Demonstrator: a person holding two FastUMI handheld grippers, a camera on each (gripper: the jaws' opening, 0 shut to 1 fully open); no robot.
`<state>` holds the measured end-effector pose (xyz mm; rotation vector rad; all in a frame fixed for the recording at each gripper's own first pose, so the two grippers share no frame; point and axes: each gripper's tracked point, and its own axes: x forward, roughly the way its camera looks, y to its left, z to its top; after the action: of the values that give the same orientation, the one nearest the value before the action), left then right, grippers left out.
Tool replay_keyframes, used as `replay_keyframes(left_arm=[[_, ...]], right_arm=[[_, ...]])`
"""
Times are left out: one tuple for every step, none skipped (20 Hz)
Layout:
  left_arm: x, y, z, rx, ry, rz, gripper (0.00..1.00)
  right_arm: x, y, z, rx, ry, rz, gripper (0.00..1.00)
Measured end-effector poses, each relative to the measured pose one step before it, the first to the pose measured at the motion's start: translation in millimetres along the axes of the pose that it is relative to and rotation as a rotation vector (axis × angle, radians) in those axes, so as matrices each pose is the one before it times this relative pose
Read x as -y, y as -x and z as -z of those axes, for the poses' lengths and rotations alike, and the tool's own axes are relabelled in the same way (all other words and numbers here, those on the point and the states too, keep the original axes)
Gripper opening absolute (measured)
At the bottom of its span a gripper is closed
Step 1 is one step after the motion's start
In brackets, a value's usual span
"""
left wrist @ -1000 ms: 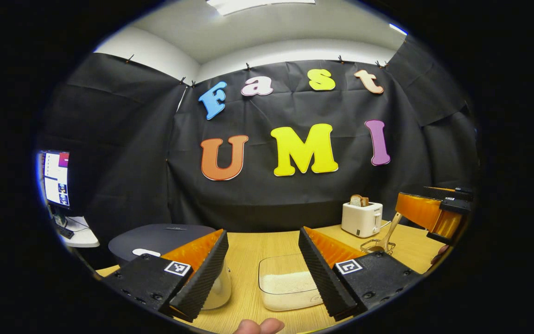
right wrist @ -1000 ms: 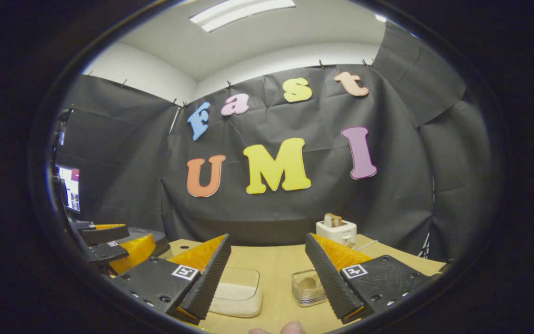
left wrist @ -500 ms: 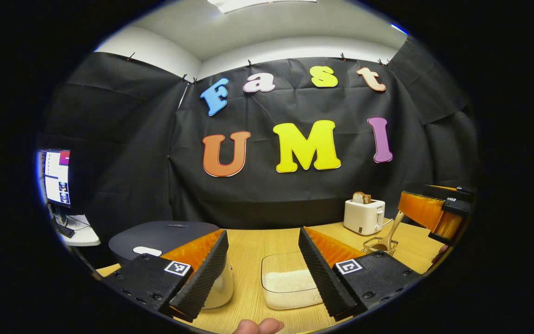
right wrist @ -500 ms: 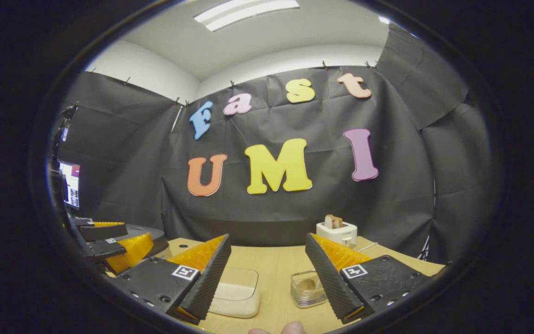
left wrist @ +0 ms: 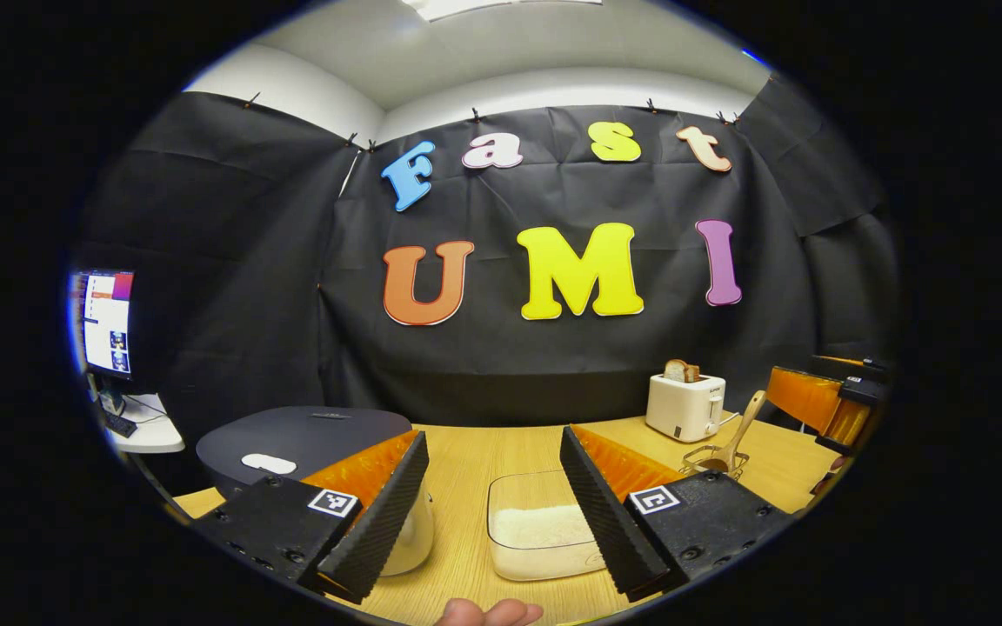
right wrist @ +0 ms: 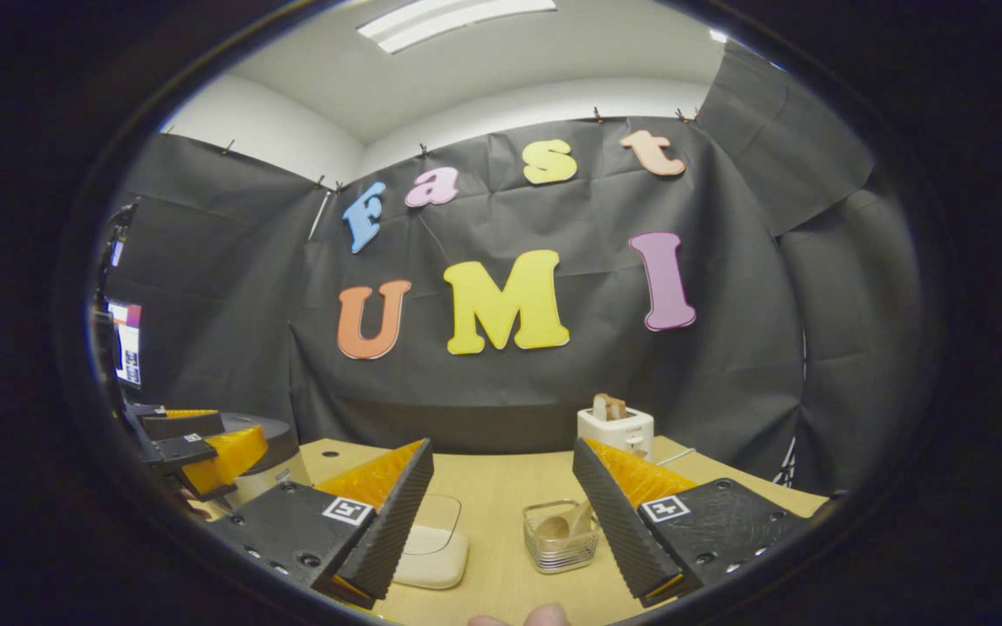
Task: Close the left gripper, press the button to open the rice cooker; take a wooden spoon from the chopstick holder with the right hand, scoop a spoonful of rice and pour it into the rice cooker, then put the wooden spoon back into the chopstick holder.
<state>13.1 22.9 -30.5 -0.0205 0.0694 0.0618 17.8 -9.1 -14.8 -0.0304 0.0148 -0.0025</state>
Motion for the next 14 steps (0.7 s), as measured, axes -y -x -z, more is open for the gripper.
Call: replay_keyframes(left_arm=[[0.3,-0.4,1.86,-0.00657,-0.00014,0.00188,0.97],[0.94,0.0,1.13,-0.00559,-0.00063,0.00284,0.97],[-0.28,-1.72,1.38,-0.0051,-0.00243,-0.00082,0.97],[-0.78,-0.87,1.78,-0.00325,-0.00186,-0.00424,0.97],[-1.38,0.91,-0.52,-0.00169,0.00251,-0.00281,0.97],[-0.79,0.58,1.48,-0.01081,0.00213,-0.00368,0.96],[0.78,1.51,-0.67,-0.00031,-0.00066,0.00077,0.94],[-1.39,1.68,-2.43,0.00393,-0.00227,-0.0064,0.94],[-5.71,1.26,-0.82,0.00089,-0.00231,-0.0146,0.91],[-6.8,1.89,-1.82,0.00416,-0.00692,-0.01123,0.88],[-7.45,-0.06,-0.88,-0.00593,-0.00944,-0.0137,0.83],[-10.98,2.05,-1.32,-0.00575,-0.00593,-0.02298,0.81],[-11.46,1.3,-2.1,-0.00552,-0.00339,-0.01829,0.78],[-12.58,2.91,-2.16,-0.00389,-0.00364,-0.02003,0.78]], right_arm=[[3.97,-0.61,-1.05,0.00203,0.00462,0.00762,0.92],[1.54,-0.56,-1.72,0.00238,-0.00321,0.00083,0.96],[-0.26,-0.92,1.02,-0.00172,-0.00578,-0.00281,0.96],[-1.4,-1.08,0.63,-0.00236,-0.00464,-0.00573,0.95],[-1.49,-1.46,1.54,-0.00097,-0.00333,-0.00715,0.95],[-2.36,-1.36,1.76,-0.00227,0.00136,-0.01072,0.96],[0.6,-1.92,2.31,-0.00254,0.0,-0.00428,0.96],[-0.82,-1.72,1.44,-0.00076,-0.00734,-0.00998,0.96],[-2.1,-1.66,3.31,-0.00599,-0.00973,-0.01332,0.95],[-0.95,-1.7,2.21,-0.00684,-0.01055,-0.01393,0.95],[-0.35,-1.67,1.29,-0.00415,-0.0111,-0.01214,0.96],[0.41,-0.98,-0.16,0.00076,-0.0123,-0.00871,0.96],[0.79,-0.43,1.57,0.00058,-0.00669,-0.00986,0.92],[1.39,-0.78,1.54,-0.00385,0.00644,-0.00998,0.96]])
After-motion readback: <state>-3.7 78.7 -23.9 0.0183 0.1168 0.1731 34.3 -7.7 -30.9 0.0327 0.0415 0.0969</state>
